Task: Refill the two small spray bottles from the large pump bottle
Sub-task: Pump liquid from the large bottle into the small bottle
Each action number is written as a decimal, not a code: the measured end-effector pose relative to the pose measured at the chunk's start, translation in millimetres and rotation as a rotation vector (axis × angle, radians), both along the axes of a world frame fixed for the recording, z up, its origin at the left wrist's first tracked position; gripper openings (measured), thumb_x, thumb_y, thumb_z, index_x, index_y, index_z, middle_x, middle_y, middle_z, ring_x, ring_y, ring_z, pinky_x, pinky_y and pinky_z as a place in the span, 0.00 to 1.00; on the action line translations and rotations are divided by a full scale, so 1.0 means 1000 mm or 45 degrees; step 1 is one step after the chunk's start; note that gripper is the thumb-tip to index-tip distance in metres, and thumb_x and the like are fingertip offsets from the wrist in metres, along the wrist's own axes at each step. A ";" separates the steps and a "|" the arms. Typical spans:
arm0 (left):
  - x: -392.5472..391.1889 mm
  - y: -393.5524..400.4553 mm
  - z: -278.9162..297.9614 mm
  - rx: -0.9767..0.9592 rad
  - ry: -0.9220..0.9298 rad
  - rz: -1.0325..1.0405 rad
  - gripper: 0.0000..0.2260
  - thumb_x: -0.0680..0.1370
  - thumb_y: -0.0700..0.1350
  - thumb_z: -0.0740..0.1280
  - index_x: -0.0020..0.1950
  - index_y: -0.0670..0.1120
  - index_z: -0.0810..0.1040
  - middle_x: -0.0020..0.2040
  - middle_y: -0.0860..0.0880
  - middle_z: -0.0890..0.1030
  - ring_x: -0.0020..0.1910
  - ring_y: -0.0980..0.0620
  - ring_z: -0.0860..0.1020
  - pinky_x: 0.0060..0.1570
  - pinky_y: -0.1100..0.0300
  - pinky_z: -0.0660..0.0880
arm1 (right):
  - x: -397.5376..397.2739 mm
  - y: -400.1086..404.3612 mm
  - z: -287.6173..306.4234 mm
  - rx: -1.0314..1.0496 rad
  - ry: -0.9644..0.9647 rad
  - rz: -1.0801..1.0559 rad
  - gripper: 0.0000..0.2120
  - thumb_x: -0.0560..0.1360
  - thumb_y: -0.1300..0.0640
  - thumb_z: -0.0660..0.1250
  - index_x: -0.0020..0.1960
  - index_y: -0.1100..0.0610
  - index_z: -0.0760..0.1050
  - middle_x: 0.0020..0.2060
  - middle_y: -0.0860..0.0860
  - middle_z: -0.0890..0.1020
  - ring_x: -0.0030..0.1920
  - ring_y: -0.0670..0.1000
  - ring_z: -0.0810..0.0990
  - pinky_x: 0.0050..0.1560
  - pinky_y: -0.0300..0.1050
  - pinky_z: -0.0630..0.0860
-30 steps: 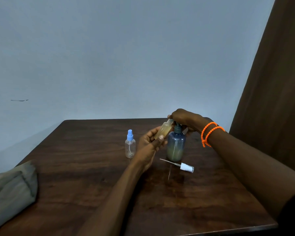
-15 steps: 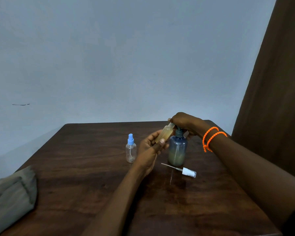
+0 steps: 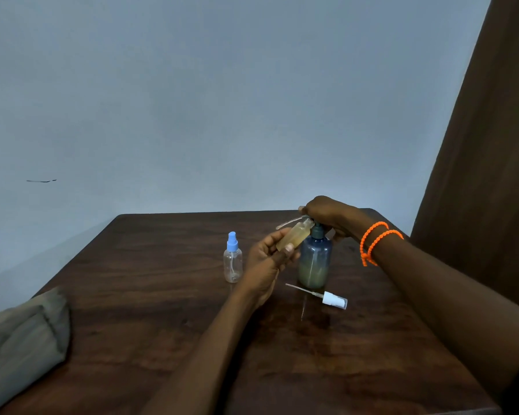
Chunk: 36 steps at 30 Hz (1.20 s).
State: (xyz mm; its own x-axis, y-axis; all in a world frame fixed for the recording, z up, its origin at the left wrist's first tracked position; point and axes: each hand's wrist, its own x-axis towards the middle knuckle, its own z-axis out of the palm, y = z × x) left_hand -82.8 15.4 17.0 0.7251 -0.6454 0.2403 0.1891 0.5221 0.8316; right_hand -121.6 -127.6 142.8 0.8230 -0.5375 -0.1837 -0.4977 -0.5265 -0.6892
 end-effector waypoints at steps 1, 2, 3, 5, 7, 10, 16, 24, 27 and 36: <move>-0.001 0.000 -0.001 0.003 -0.003 -0.003 0.15 0.79 0.33 0.67 0.65 0.40 0.77 0.61 0.42 0.83 0.60 0.46 0.81 0.60 0.53 0.80 | -0.001 0.000 -0.001 0.027 -0.018 -0.007 0.11 0.81 0.52 0.60 0.44 0.56 0.74 0.42 0.58 0.78 0.42 0.59 0.76 0.49 0.58 0.75; -0.001 0.001 -0.001 0.003 -0.001 -0.004 0.15 0.79 0.33 0.67 0.65 0.41 0.77 0.61 0.42 0.83 0.60 0.46 0.81 0.61 0.52 0.79 | -0.002 0.001 0.000 0.042 -0.028 -0.012 0.10 0.81 0.52 0.60 0.45 0.57 0.73 0.42 0.57 0.77 0.41 0.58 0.76 0.49 0.58 0.75; -0.002 0.001 -0.001 0.002 0.006 -0.003 0.15 0.79 0.33 0.67 0.65 0.41 0.78 0.61 0.43 0.83 0.60 0.45 0.81 0.62 0.52 0.79 | -0.002 0.000 0.002 0.046 -0.034 -0.014 0.10 0.81 0.52 0.60 0.46 0.57 0.74 0.42 0.57 0.78 0.41 0.58 0.77 0.51 0.58 0.76; -0.002 0.002 0.000 -0.001 0.020 -0.011 0.15 0.79 0.33 0.67 0.65 0.41 0.78 0.61 0.43 0.83 0.61 0.45 0.81 0.63 0.51 0.78 | -0.004 -0.003 0.005 0.051 -0.040 -0.024 0.12 0.81 0.51 0.60 0.48 0.58 0.74 0.43 0.56 0.79 0.43 0.58 0.78 0.56 0.62 0.76; -0.001 0.001 0.000 -0.024 0.041 -0.023 0.15 0.79 0.32 0.67 0.65 0.40 0.78 0.61 0.43 0.83 0.61 0.46 0.81 0.63 0.53 0.78 | -0.005 -0.004 0.007 0.060 -0.032 -0.027 0.14 0.81 0.49 0.60 0.46 0.58 0.74 0.43 0.56 0.80 0.44 0.57 0.79 0.57 0.63 0.76; 0.001 0.001 0.002 -0.076 0.096 -0.010 0.14 0.79 0.31 0.65 0.64 0.40 0.78 0.61 0.43 0.83 0.62 0.47 0.81 0.59 0.57 0.79 | -0.005 -0.004 0.007 0.058 -0.008 -0.013 0.14 0.81 0.48 0.59 0.49 0.59 0.76 0.46 0.58 0.83 0.45 0.59 0.80 0.57 0.63 0.77; 0.001 0.001 0.002 -0.111 0.118 0.001 0.14 0.79 0.31 0.65 0.64 0.40 0.78 0.61 0.44 0.84 0.63 0.45 0.80 0.60 0.56 0.79 | -0.004 -0.002 0.009 0.052 0.018 0.000 0.14 0.81 0.48 0.59 0.48 0.58 0.75 0.48 0.59 0.84 0.47 0.59 0.80 0.59 0.64 0.76; -0.001 0.000 0.005 -0.194 0.162 -0.028 0.13 0.79 0.30 0.64 0.63 0.38 0.77 0.59 0.44 0.85 0.61 0.47 0.82 0.59 0.56 0.80 | -0.003 0.000 0.009 0.009 0.015 0.009 0.13 0.80 0.49 0.60 0.47 0.58 0.75 0.42 0.55 0.80 0.45 0.59 0.79 0.58 0.66 0.76; 0.000 0.000 0.004 -0.182 0.145 -0.030 0.14 0.80 0.31 0.65 0.65 0.38 0.76 0.62 0.42 0.83 0.63 0.45 0.81 0.60 0.56 0.79 | 0.001 -0.001 0.002 0.008 -0.014 0.000 0.11 0.79 0.52 0.61 0.44 0.57 0.76 0.43 0.57 0.79 0.43 0.60 0.78 0.51 0.61 0.78; -0.003 0.001 0.005 -0.154 0.198 -0.053 0.15 0.79 0.30 0.65 0.66 0.38 0.76 0.62 0.41 0.83 0.66 0.41 0.79 0.61 0.55 0.79 | -0.005 0.000 0.010 -0.024 0.064 -0.001 0.11 0.80 0.52 0.61 0.46 0.58 0.77 0.48 0.57 0.80 0.47 0.59 0.81 0.57 0.68 0.76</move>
